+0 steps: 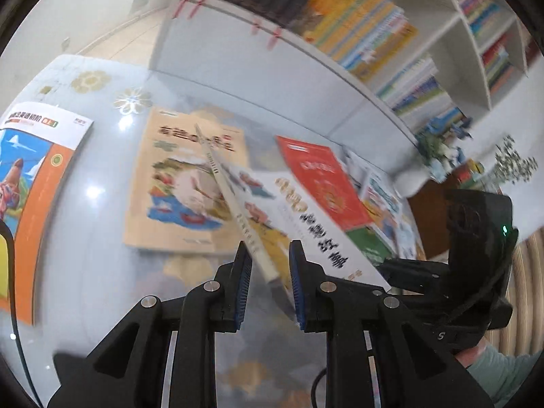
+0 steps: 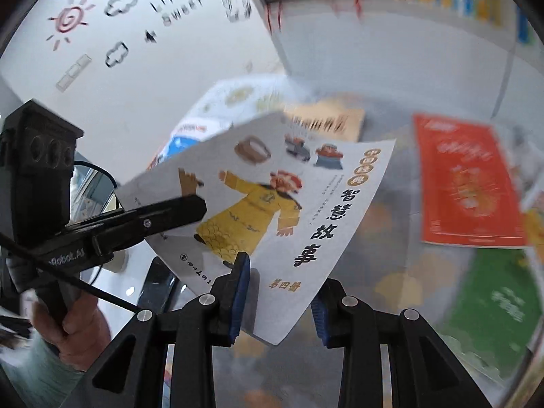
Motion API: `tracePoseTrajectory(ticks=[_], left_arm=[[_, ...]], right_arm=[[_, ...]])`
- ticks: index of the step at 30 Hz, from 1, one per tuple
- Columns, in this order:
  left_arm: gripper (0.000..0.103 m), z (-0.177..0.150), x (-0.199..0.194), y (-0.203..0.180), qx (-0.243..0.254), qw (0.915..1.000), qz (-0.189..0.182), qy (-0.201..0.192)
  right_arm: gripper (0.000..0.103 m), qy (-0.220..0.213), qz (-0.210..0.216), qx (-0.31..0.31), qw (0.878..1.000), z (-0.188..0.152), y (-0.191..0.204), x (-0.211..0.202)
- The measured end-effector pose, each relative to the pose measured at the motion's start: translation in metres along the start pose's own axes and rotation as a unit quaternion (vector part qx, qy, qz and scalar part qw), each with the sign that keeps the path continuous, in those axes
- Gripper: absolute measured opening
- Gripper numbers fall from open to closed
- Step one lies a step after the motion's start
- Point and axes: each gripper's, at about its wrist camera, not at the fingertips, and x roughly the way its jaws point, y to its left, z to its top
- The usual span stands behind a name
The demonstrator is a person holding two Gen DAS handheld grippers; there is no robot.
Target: Organize books
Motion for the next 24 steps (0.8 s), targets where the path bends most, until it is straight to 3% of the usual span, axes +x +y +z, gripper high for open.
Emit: tracePoseTrajectory(ticks=[9,15,24], left_arm=[[0.019,0.021,0.050,0.047,-0.025,0.9993,0.004,0.026],[0.019,0.022,0.053,0.065,-0.019,0.9978,0.055,0.031],[0.021,0.009,0.058,0.085,-0.049,0.9950,0.075,0.045]], right_arm=[[0.034,0.015,-0.007,0.058,0.998,0.046,-0.037,0.057],[0.034,0.033,-0.021,0.086,0.996,0.057,-0.057,0.086],[0.034,0.044,-0.052,0.038,0.997,0.062,-0.049,0.114]])
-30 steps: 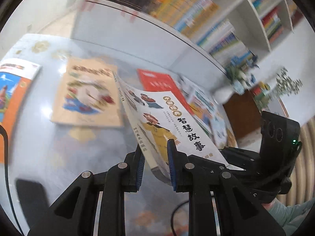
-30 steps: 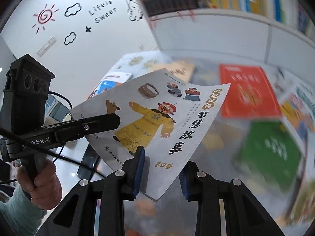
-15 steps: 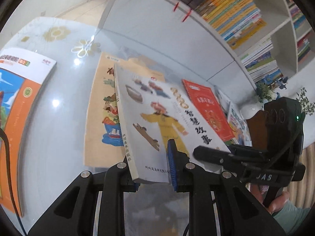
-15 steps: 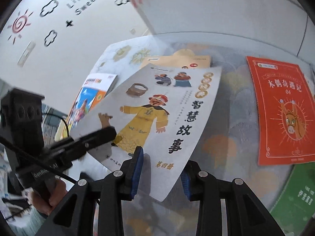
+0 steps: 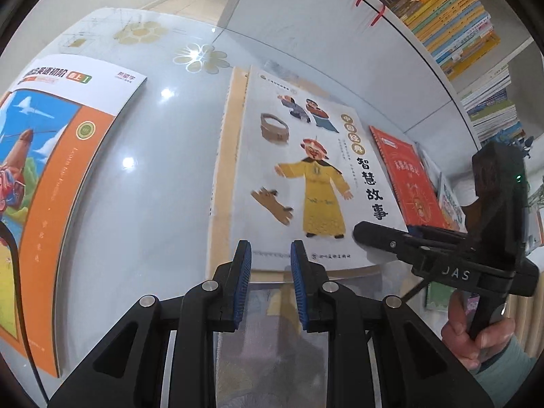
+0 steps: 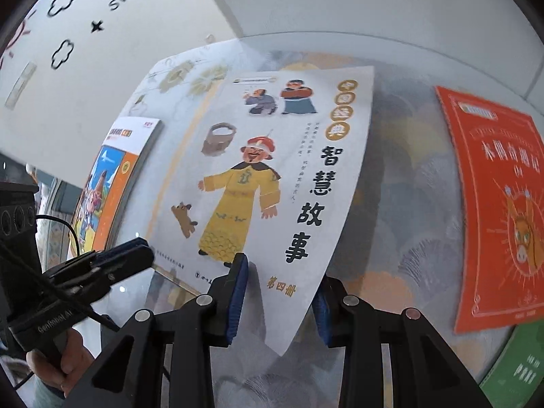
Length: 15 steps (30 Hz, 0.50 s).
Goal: Organize books
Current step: 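Lower the white book onto the yellow book and open the left gripper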
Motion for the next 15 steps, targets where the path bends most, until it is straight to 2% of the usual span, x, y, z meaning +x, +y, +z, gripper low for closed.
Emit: tracePoseTrajectory(ticks=[5,6,10,11,14,15], left_arm=[[0.022,0.010,-0.005,-0.001,-0.010,0.9995,0.020,-0.021],[0.022,0.014,-0.008,0.002,-0.018,0.9991,0.026,-0.029],[0.026,0.034,-0.004,0.013,-0.044,0.9955,0.061,-0.058],[0.026,0.039,0.003,0.014,-0.043,0.9953,0.069,-0.052],[0.026,0.042,0.021,0.010,-0.040,0.9968,0.063,-0.027],[0.028,0.040,0.022,0.005,-0.031,0.9963,0.074,-0.029]], right_arm=[[0.035,-0.005,-0.042,-0.052,0.998,-0.001,0.017,0.007],[0.039,-0.007,-0.048,-0.059,0.997,-0.002,0.017,0.008],[0.042,-0.010,-0.043,-0.051,0.998,-0.005,0.006,0.003],[0.042,-0.010,-0.043,-0.049,0.998,-0.004,0.005,0.002],[0.043,-0.014,-0.059,-0.051,0.997,-0.004,-0.001,0.001],[0.044,-0.012,-0.060,-0.052,0.997,-0.003,-0.001,0.003]])
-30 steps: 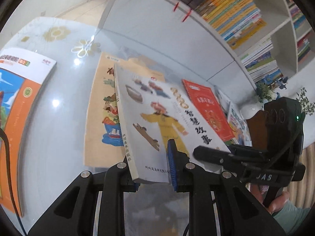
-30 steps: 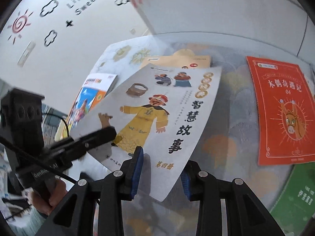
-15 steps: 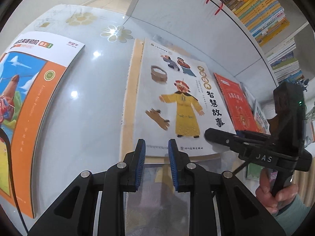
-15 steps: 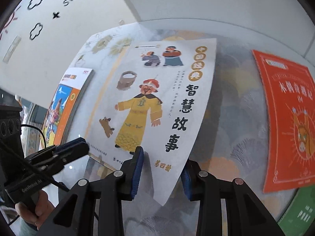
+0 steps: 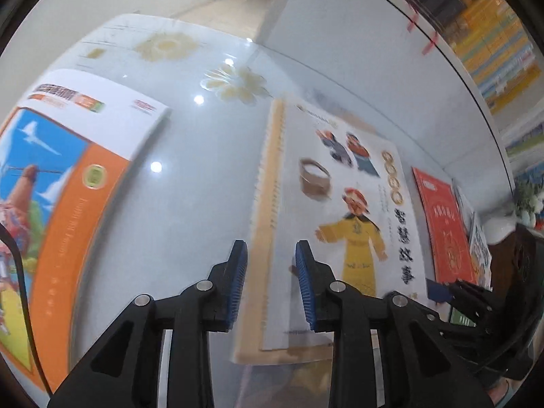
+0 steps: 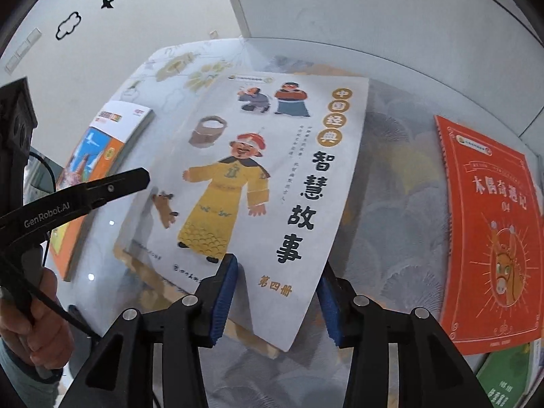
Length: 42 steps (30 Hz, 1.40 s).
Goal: Organize books
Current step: 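Lower the white book onto the yellow book and open the left gripper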
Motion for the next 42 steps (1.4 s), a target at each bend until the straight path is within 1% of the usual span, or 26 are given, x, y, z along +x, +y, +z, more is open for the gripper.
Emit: tracePoseTrajectory(ticks=[1,3,6,9,11,13,16,20,22,23,26,29,30,33,35,37,39,40,42], left_arm=[[0.029,-0.003,-0.001,-0.006,0.014,0.9998,0.012,-0.005],[0.030,-0.006,-0.002,-0.010,0.019,0.9997,0.012,-0.001],[0.030,-0.012,-0.004,-0.010,0.015,0.9999,0.000,0.008],[0.030,-0.021,-0.009,-0.012,0.018,0.9998,-0.001,0.011],[0.030,-0.027,-0.014,-0.012,0.021,0.9997,-0.001,0.010],[0.030,-0.034,-0.018,-0.014,0.024,0.9997,0.004,0.010],[0.030,-0.041,-0.021,-0.019,0.038,0.9991,0.014,0.009],[0.030,-0.035,-0.020,-0.016,0.030,0.9995,0.007,0.010],[0.030,-0.032,-0.019,-0.016,0.028,0.9995,0.006,0.011],[0.030,-0.031,-0.018,-0.017,0.031,0.9995,0.007,0.010],[0.030,-0.032,-0.017,-0.020,0.036,0.9993,0.006,0.014],[0.030,-0.036,-0.018,-0.025,0.046,0.9987,0.002,0.021],[0.030,-0.040,-0.019,-0.027,0.053,0.9982,0.002,0.026],[0.032,-0.049,-0.020,-0.030,0.072,0.9964,-0.008,0.044],[0.032,-0.047,-0.021,-0.030,0.078,0.9961,-0.005,0.042],[0.032,-0.034,-0.019,-0.026,0.065,0.9975,0.013,0.025],[0.032,-0.019,-0.016,-0.018,0.043,0.9989,0.015,0.009],[0.032,-0.012,-0.013,-0.015,0.034,0.9993,0.016,0.006],[0.032,0.002,-0.001,-0.010,0.020,0.9996,0.001,0.020]], right_arm=[[0.044,0.001,0.004,0.003,1.000,0.000,-0.002,0.001],[0.045,-0.002,0.007,0.008,1.000,-0.002,-0.005,0.001],[0.049,-0.007,-0.011,0.001,1.000,-0.003,-0.003,0.000],[0.052,-0.005,-0.037,-0.020,0.999,-0.005,0.006,-0.002],[0.052,-0.004,-0.055,-0.044,0.997,-0.009,0.015,-0.005],[0.053,-0.003,-0.062,-0.055,0.997,-0.015,0.020,-0.007],[0.053,0.004,-0.059,-0.058,0.997,-0.020,0.021,-0.007],[0.053,0.000,-0.072,-0.068,0.995,-0.009,0.015,-0.009],[0.053,-0.010,-0.052,-0.040,0.998,0.003,0.002,-0.015],[0.053,-0.013,-0.029,-0.014,0.999,0.010,-0.009,-0.016],[0.053,-0.003,0.020,0.044,0.999,0.024,-0.032,-0.006],[0.054,0.015,0.031,0.059,0.998,0.029,-0.035,0.009],[0.054,0.015,0.023,0.060,0.998,0.029,-0.034,0.011],[0.055,0.009,-0.001,0.032,0.999,0.028,-0.025,0.009],[0.055,0.010,-0.008,0.020,1.000,0.024,-0.022,0.009],[0.054,0.014,0.000,0.029,0.999,0.027,-0.028,0.011],[0.055,0.019,0.014,0.060,0.998,0.033,-0.038,0.013],[0.055,0.024,0.021,0.069,0.997,0.035,-0.041,0.015],[0.055,0.029,0.030,0.078,0.996,0.033,-0.041,0.016]])
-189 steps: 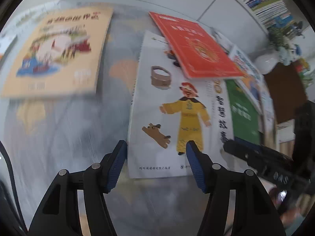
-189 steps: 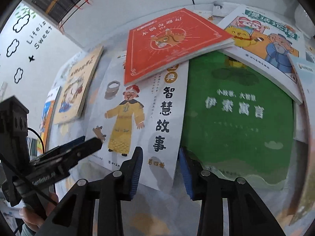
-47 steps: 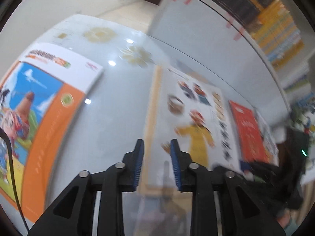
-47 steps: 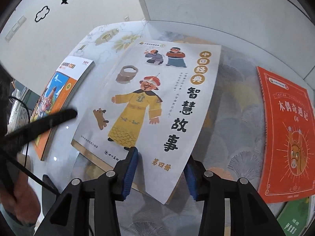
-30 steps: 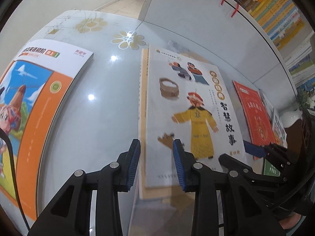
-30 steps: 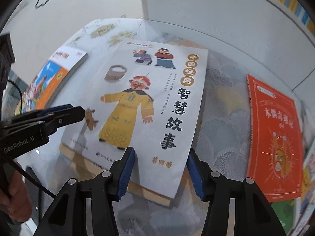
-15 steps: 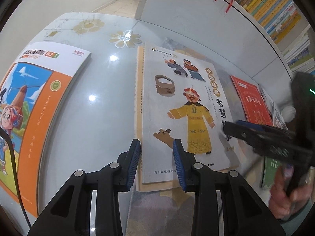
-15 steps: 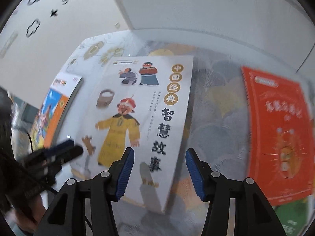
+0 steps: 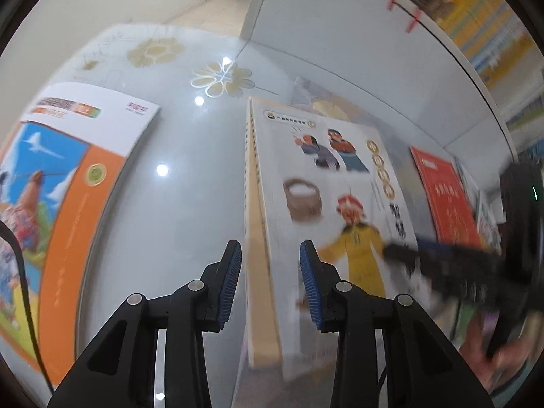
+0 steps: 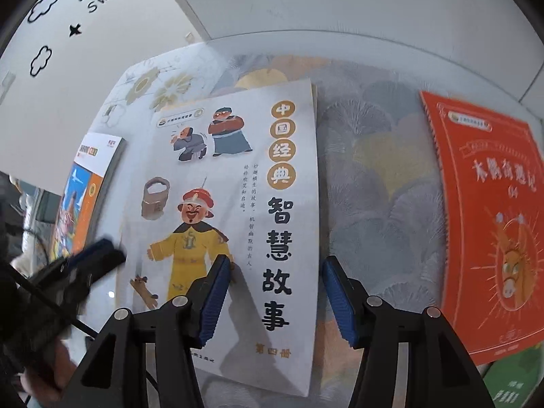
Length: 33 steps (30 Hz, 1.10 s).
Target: Organize books
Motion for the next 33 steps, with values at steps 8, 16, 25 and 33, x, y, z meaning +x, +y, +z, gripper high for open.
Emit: tracePoseTrajectory(ticks=[8,16,25,33], left_arm=[[0.037,0.012,0.014,-0.020,0.059,0.9977,0.028,0.016],[0.037,0.007,0.011,-0.023,0.049,0.9983,0.030,0.008],[0.037,-0.012,-0.005,-0.122,0.134,0.9866,-0.093,0.009],[0.037,-0.011,0.064,-0.207,0.140,0.9753,-0.142,0.095]], right_arm=[[0.059,-0.011,-0.015,-0.007,1.000,-0.030,0.020,-0.005],[0.060,-0.008,0.007,0.018,1.000,-0.028,0.001,-0.010],[0.059,-0.114,-0.046,0.095,0.988,-0.065,-0.096,-0.093],[0.044,-0.162,-0.070,0.249,0.952,-0.075,-0.231,-0.131]])
